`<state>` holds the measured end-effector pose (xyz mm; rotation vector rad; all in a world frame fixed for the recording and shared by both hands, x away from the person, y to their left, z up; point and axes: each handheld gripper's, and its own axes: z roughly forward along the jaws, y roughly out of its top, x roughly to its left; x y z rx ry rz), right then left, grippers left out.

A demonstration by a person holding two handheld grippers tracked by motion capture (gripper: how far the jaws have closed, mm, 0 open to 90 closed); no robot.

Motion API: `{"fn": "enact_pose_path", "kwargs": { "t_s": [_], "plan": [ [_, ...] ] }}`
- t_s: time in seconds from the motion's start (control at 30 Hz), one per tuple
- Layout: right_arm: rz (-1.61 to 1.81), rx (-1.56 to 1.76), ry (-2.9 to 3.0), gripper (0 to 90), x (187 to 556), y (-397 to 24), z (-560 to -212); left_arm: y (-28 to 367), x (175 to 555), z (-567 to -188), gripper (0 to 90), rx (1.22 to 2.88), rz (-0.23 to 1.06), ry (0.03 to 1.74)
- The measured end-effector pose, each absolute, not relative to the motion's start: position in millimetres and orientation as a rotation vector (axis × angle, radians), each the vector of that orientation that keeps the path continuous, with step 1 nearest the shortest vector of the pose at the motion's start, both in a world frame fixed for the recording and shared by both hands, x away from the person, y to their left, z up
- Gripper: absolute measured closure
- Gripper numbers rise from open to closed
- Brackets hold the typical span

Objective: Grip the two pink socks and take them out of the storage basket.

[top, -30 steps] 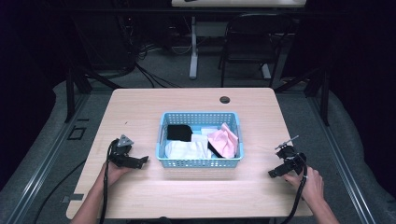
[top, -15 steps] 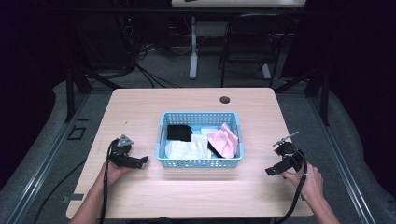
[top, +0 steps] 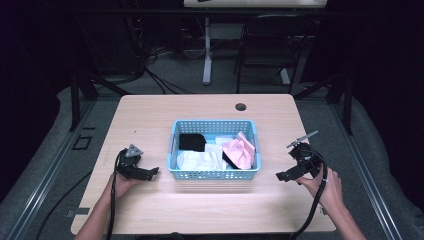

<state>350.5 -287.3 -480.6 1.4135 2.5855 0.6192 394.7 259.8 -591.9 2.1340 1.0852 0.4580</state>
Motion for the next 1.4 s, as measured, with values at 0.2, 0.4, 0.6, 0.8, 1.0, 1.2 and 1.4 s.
{"fn": "enact_pose_path", "kwargs": {
  "t_s": [0.2, 0.4, 0.6, 0.8, 1.0, 1.2, 1.4],
  "plan": [
    [0.582, 1.355, 2.621, 0.0, 354, -274, -469, 260, 395, -592, 0.7, 2.134, 0.458, 1.085],
    [0.599, 1.329, 2.614, 0.0, 356, -262, -457, 260, 395, -592, 0.7, 2.134, 0.457, 1.085],
    [0.608, 1.278, 2.652, 0.0, 364, -249, -444, 260, 395, -592, 0.7, 2.134, 0.456, 1.084],
    [0.636, 1.223, 2.666, 0.0, 372, -228, -431, 260, 395, -592, 0.7, 2.135, 0.455, 1.084],
    [0.705, 1.191, 2.710, 0.2, 382, -206, -425, 260, 395, -592, 0.7, 2.136, 0.456, 1.083],
    [0.709, 1.150, 2.763, 1.4, 395, -181, -427, 260, 395, -592, 0.7, 2.136, 0.455, 1.083],
    [0.683, 1.151, 2.843, 5.8, 409, -160, -440, 260, 395, -592, 0.7, 2.139, 0.453, 1.083]
  ]
}}
